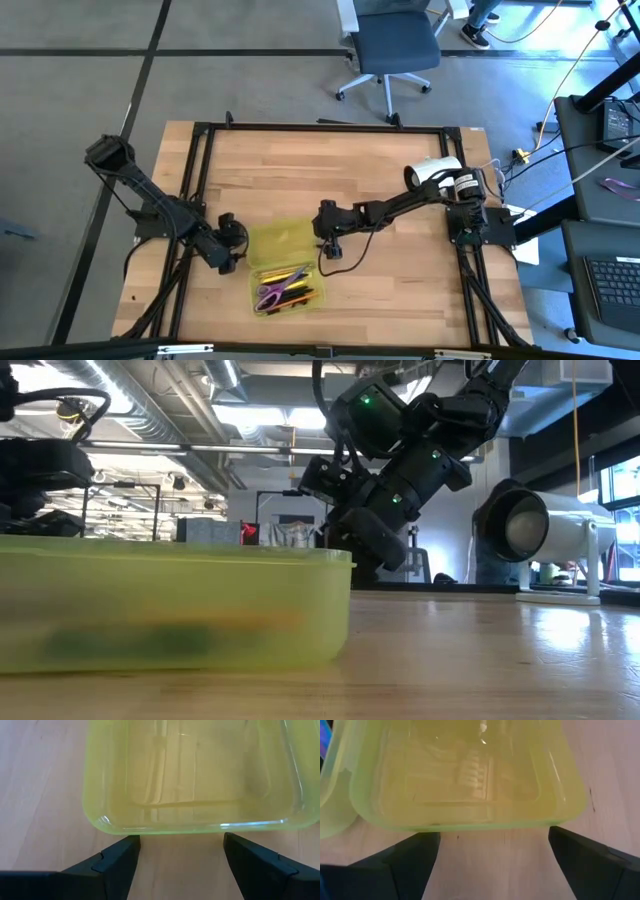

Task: Pick & place school supplies into a supply box
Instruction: Close the yellow supply box

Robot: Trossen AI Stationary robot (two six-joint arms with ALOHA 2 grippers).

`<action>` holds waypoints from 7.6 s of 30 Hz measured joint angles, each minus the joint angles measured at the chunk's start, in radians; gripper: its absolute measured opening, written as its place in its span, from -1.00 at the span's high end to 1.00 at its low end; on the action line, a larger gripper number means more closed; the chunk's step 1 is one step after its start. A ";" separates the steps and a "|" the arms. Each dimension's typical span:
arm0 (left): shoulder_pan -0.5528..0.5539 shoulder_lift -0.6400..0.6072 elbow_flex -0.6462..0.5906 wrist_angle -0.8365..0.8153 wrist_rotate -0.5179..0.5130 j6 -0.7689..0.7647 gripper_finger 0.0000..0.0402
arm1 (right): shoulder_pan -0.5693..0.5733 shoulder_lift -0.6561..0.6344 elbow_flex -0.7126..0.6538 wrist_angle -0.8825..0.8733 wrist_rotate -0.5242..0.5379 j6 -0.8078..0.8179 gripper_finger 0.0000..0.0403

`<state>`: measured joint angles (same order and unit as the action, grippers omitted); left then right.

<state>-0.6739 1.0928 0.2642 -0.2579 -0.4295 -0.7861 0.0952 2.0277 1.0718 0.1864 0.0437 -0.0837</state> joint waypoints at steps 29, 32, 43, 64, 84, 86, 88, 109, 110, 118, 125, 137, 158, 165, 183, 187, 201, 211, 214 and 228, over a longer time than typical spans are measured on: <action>0.066 -0.001 0.002 0.015 -0.011 0.249 -0.14 | 0.039 -0.005 -0.001 0.005 0.163 -0.108 -0.87; 0.066 -0.001 0.002 0.015 -0.016 0.253 -0.12 | 0.043 -0.006 -0.001 0.005 0.184 -0.113 -0.87; 0.069 0.001 0.059 -0.109 -0.085 0.319 -0.01 | 0.095 -0.006 0.001 0.010 0.359 -0.192 -0.87; 0.069 0.000 0.140 -0.195 -0.236 0.380 0.14 | 0.111 -0.012 0.007 0.043 0.435 -0.275 -0.87; 0.068 -0.001 0.202 -0.180 -0.392 0.625 0.38 | 0.127 -0.016 0.029 0.035 0.516 -0.398 -0.87; 0.068 -0.001 0.209 -0.181 -0.391 0.625 0.40 | 0.127 -0.017 0.029 0.032 0.531 -0.396 -0.87; 0.068 -0.001 0.216 -0.179 -0.391 0.625 0.42 | 0.127 -0.026 0.028 0.020 0.533 -0.396 -0.87; 0.068 0.000 0.227 0.203 -0.346 0.949 0.51 | 0.127 -0.174 0.024 -0.158 0.388 -0.178 -0.87; 0.068 0.000 0.227 0.213 -0.337 0.949 0.51 | 0.128 -0.182 0.024 -0.160 0.388 -0.178 -0.87; 0.068 0.000 0.227 0.258 -0.307 0.949 0.50 | 0.128 -0.270 0.024 -0.206 0.230 -0.105 -0.87; 0.068 0.000 0.227 0.316 -0.269 0.949 0.50 | 0.128 -0.283 0.024 -0.238 0.214 -0.073 -0.87; 0.068 0.003 0.227 0.375 -0.112 0.895 0.50 | 0.120 -0.283 0.024 -0.244 0.138 0.001 -0.87; 0.068 0.004 0.227 0.420 0.153 0.856 0.51 | 0.107 -0.335 0.024 -0.317 0.051 0.158 -0.87; 0.068 0.005 0.227 0.427 0.241 0.791 0.64 | 0.107 -0.335 0.024 -0.310 -0.015 0.202 -0.87; 0.048 0.163 0.226 0.627 0.318 0.664 0.99 | 0.139 -0.333 0.024 -0.234 -0.230 0.237 -0.87; 0.037 0.212 0.228 0.657 0.315 0.665 0.98 | 0.162 -0.333 0.024 -0.235 -0.229 0.234 -0.87; -0.017 0.522 0.453 0.630 0.293 0.657 0.99 | 0.271 -0.330 0.024 -0.207 -0.174 0.162 -0.87; -0.055 0.609 0.538 0.435 0.235 0.589 0.99 | 0.352 -0.244 0.024 -0.068 0.062 0.327 -0.87; -0.055 0.603 0.540 0.391 0.217 0.589 0.99 | 0.368 -0.218 0.024 -0.068 0.092 0.374 -0.87; 0.047 0.590 0.541 0.246 0.217 0.800 0.99 | 0.388 -0.161 0.023 0.014 0.208 0.369 -0.87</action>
<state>-0.6268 1.6825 0.8051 -0.0116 -0.2122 0.0138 0.4831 1.8671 1.0950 0.2001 0.2517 0.2855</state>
